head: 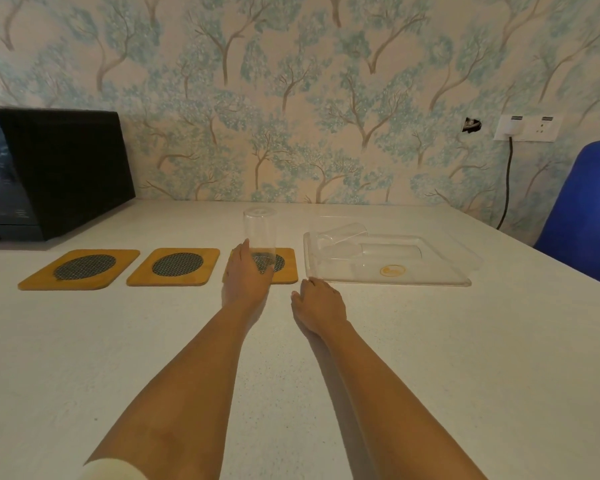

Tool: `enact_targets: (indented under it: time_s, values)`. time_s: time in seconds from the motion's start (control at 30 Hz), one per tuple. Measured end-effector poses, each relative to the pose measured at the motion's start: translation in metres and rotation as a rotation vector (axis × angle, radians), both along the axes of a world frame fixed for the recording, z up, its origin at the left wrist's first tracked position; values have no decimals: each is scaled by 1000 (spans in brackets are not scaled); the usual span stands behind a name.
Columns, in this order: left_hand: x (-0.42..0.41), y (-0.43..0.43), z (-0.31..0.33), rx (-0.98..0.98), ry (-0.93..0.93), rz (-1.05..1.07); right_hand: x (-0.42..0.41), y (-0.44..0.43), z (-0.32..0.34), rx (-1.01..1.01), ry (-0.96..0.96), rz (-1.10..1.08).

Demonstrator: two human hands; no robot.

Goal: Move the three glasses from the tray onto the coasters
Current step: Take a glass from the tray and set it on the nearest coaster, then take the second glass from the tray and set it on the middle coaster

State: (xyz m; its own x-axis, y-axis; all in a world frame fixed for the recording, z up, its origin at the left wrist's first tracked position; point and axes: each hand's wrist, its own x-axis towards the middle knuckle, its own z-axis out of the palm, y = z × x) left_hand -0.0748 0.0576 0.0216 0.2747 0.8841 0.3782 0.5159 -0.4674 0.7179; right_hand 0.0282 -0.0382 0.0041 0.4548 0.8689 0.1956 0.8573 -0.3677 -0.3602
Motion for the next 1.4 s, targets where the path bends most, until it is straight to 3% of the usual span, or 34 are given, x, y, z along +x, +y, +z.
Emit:
enact_targets:
  time_s: [0.2, 0.33, 0.47, 0.63, 0.8, 1.03, 1.4]
  values:
    - [6, -30, -21, 175, 178, -56, 27, -29, 36, 268, 36, 1]
    - [20, -41, -22, 146, 205, -82, 72, -39, 69, 341, 3, -35]
    - [41, -54, -22, 116, 252, -127, 123, -44, 87, 236, -35, -88]
    - [64, -65, -18, 103, 311, -167, 169, -46, 98, -66, -54, -76]
    - [70, -61, -23, 50, 385, -158, 188, -38, 106, -220, 70, 36]
    - [73, -61, -26, 34, 413, -139, 199, -18, 114, -474, 64, 119]
    - [72, -59, -28, 25, 404, -120, 201, -11, 118, -588, -43, 136]
